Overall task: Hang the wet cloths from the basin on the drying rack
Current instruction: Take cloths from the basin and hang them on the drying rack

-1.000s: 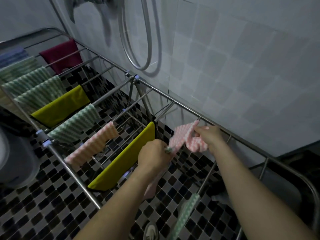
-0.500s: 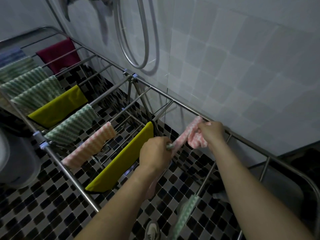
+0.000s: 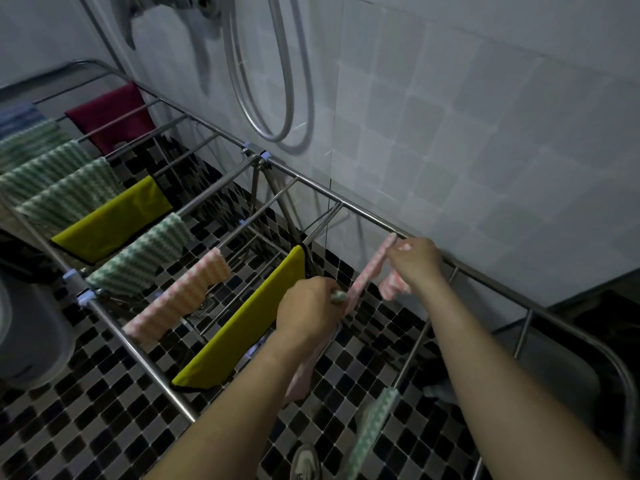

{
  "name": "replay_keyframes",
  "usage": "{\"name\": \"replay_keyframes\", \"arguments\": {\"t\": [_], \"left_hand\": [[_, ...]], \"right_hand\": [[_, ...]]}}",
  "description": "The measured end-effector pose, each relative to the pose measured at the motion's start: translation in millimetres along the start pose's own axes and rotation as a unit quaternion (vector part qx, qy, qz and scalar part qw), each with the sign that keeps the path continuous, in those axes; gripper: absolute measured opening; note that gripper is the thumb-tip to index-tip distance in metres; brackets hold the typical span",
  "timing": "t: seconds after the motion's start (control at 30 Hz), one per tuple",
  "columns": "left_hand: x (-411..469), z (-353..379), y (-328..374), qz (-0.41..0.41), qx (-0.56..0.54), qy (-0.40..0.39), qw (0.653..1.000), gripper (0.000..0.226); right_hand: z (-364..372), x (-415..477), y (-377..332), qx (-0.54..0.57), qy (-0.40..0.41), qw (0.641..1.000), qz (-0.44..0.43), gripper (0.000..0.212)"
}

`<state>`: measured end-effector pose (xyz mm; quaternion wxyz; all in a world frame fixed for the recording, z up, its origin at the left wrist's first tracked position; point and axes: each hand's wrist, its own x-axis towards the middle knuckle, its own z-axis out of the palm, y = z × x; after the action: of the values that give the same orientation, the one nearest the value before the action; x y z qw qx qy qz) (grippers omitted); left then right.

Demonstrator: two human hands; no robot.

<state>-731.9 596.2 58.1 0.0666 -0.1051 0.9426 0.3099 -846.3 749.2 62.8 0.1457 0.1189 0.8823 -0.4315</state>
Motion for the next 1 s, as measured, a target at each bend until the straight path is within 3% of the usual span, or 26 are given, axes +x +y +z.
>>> {"name": "replay_keyframes", "arguments": {"t": [0.1, 0.2, 0.3, 0.4, 0.5, 0.57, 0.67, 0.8, 1.0], "left_hand": [[-10.5, -14.3, 3.1, -0.022, -0.088, 0.012, 0.996, 0.028], [-23.0, -37.8, 13.2, -0.054, -0.253, 0.035, 0.965, 0.042], [-37.6, -58.1, 27.3, -0.066, -0.377, 0.014, 0.924, 0.037], [-53.6, -68.3, 40.9, -0.061, -0.415, -0.057, 0.906, 0.024], [-68.4, -71.2, 48.7, -0.050, -0.450, -0.068, 0.889, 0.017], [-74.9, -72.1, 49.3, -0.051, -0.470, -0.043, 0.880, 0.015], [-80.0, -73.3, 47.8, -0.052, -0.502, 0.007, 0.863, 0.017], [-83.5, -77.9, 51.1, -0.032, -0.505, 0.066, 0.860, 0.012], [-90.5, -81.0, 55.4, -0.015, -0.498, 0.041, 0.866, 0.012]], "right_hand": [[-18.4, -15.2, -5.0, 0.174, -0.031, 0.984, 0.007, 0.015], [-31.0, -39.9, -3.1, 0.380, -0.155, 0.911, 0.035, 0.016], [-29.7, -68.0, 4.3, 0.472, -0.234, 0.849, 0.047, 0.033], [-25.7, -90.9, 3.7, 0.543, -0.248, 0.801, 0.048, 0.048], [-25.1, -110.5, 3.1, 0.579, -0.270, 0.769, 0.031, 0.061], [-28.9, -121.4, 2.3, 0.573, -0.284, 0.769, 0.016, 0.055], [-37.6, -132.0, 3.4, 0.517, -0.307, 0.799, 0.009, 0.037], [-49.0, -141.7, 10.3, 0.481, -0.313, 0.819, 0.003, 0.036], [-65.2, -151.7, 12.4, 0.445, -0.305, 0.840, -0.061, 0.028]]}}
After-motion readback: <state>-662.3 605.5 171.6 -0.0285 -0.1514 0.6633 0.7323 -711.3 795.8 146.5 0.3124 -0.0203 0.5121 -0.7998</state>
